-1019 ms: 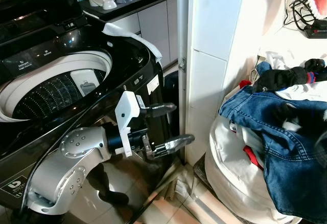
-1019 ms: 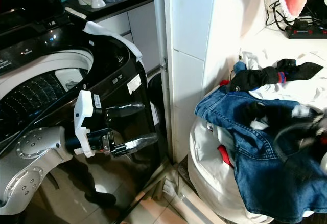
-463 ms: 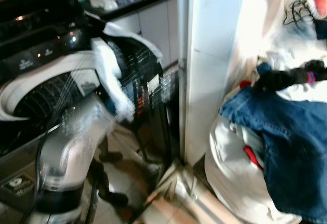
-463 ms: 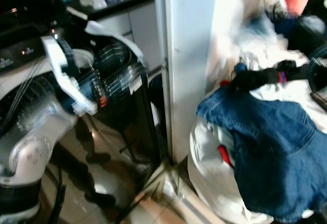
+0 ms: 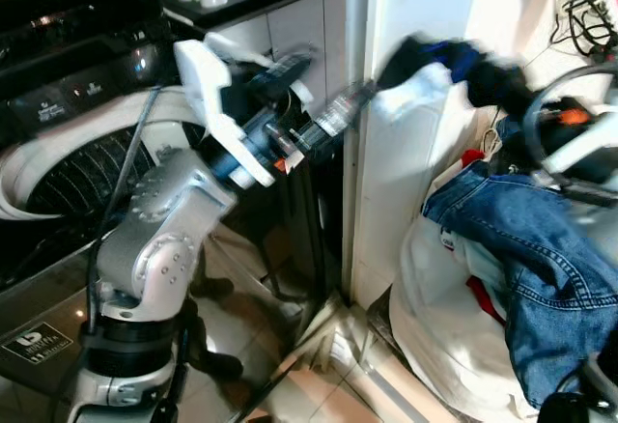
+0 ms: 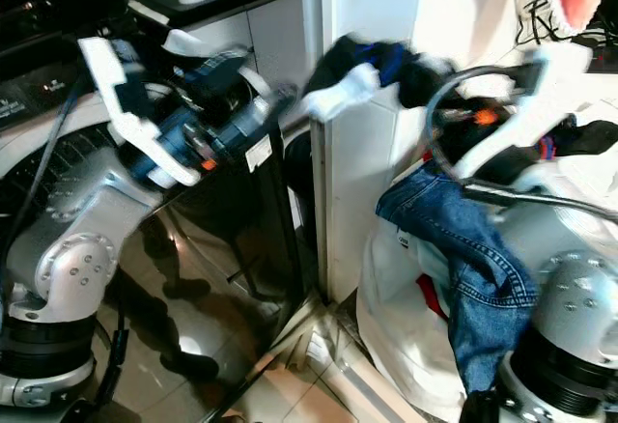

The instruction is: Clothes washing

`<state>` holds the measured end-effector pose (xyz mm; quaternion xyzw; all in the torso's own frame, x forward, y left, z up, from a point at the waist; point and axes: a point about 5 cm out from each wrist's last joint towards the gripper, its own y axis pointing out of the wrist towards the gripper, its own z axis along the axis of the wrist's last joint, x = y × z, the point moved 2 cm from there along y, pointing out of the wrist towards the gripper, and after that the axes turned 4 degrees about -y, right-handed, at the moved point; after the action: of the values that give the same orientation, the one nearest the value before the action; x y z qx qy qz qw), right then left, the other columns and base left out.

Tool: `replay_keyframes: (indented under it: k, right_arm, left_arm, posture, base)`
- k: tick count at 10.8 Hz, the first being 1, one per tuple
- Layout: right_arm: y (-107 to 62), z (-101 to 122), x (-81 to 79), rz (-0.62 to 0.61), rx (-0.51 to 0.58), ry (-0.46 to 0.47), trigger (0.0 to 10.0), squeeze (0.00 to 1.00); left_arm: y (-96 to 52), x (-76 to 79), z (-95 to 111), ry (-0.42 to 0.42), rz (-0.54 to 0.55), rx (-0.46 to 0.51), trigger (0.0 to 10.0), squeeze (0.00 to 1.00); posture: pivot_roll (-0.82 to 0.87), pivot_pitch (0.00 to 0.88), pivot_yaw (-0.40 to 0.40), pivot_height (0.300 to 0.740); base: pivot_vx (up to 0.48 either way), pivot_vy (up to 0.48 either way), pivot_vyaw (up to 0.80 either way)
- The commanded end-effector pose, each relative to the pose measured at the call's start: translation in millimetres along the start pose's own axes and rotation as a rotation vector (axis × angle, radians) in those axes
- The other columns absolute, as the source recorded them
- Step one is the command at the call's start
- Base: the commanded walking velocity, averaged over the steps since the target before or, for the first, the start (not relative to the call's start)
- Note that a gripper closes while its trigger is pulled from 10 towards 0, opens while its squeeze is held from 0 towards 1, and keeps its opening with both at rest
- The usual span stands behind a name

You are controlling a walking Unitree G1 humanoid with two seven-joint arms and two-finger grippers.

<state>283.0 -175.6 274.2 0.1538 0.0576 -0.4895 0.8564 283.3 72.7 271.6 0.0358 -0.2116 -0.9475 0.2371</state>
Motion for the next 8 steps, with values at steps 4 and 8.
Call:
replay_keyframes:
  k: [4, 8]
  right_arm:
    - [13.6, -17, -33.9, 0.212, -0.100, 0.032, 0.0, 0.00]
    - [15.4, -18, -35.7, 0.258, -0.122, 0.035, 0.0, 0.00]
  left_arm:
    - [-2.7, 4.9, -12, 0.143, 0.041, -0.072, 10.0, 0.00]
    - [-14.0, -1.8, -17, 0.228, 0.117, -0.126, 10.0, 0.00]
  posture:
    - [0.02, 0.000, 0.007, 0.740]
    - [0.05, 0.000, -0.022, 0.740]
  base:
    - [0.000, 0.000, 0.00]
    - [0.000, 0.000, 0.00]
